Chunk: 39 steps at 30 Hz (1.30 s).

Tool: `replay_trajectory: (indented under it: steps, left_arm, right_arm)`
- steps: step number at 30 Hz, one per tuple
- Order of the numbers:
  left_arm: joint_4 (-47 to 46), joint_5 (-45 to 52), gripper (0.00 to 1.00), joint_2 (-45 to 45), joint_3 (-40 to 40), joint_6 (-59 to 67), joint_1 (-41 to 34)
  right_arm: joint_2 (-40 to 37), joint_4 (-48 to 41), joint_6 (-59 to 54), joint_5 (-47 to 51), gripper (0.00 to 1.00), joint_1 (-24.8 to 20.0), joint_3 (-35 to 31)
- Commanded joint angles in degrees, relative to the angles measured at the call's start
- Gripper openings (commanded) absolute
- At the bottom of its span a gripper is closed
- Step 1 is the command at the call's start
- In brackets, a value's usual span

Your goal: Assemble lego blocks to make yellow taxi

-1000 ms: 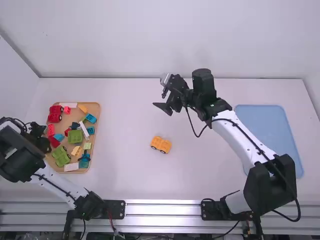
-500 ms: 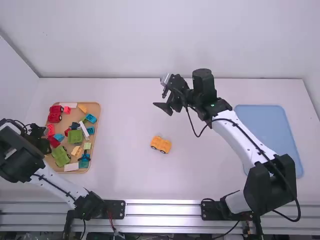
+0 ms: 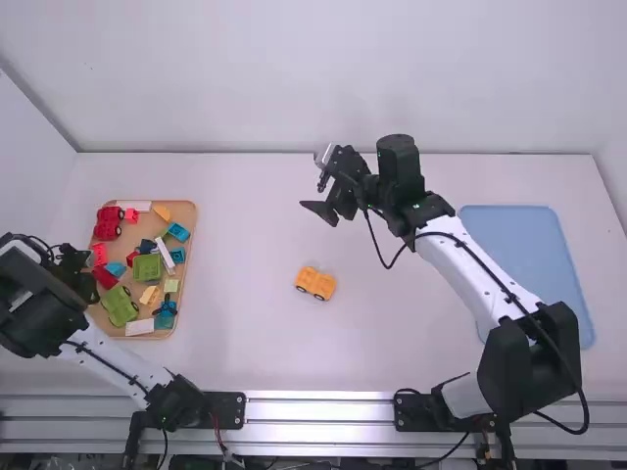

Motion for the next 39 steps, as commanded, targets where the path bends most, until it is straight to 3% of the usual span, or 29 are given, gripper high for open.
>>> replay_trajectory:
  steps: [1, 17, 21, 25, 31, 39]
  left_arm:
    - [-0.22, -0.22, 0.40, 0.07, -0.55, 0.17, 0.24]
    - [0.02, -0.85, 0.19, 0.04, 0.79, -1.97, 0.13]
    - [-7.37, -2.60, 0.08, -0.96, 7.43, -8.76, -0.92]
    - [-14.14, -1.05, 0.08, -2.62, 13.16, -14.16, -2.12]
    - [-20.83, -2.47, 0.02, -5.14, 17.09, -22.32, -9.14]
    - [-19.80, -3.87, 0.02, -6.23, 14.14, -24.33, -31.01]
  right_arm:
    - [-0.17, 0.17, 0.11, -0.35, 0.99, -0.26, 1.33]
    - [-0.17, 0.37, 0.11, -0.35, 0.99, -0.26, 1.33]
    - [-0.17, 0.63, 0.11, -0.33, 0.99, -0.26, 1.33]
    - [-0.17, 0.46, 0.13, -0.33, 0.99, -0.26, 1.33]
    - [-0.17, 0.46, 1.05, -0.35, 0.99, -0.26, 1.33]
    - [-0.33, -0.74, 0.96, -0.33, 0.99, -0.39, 1.33]
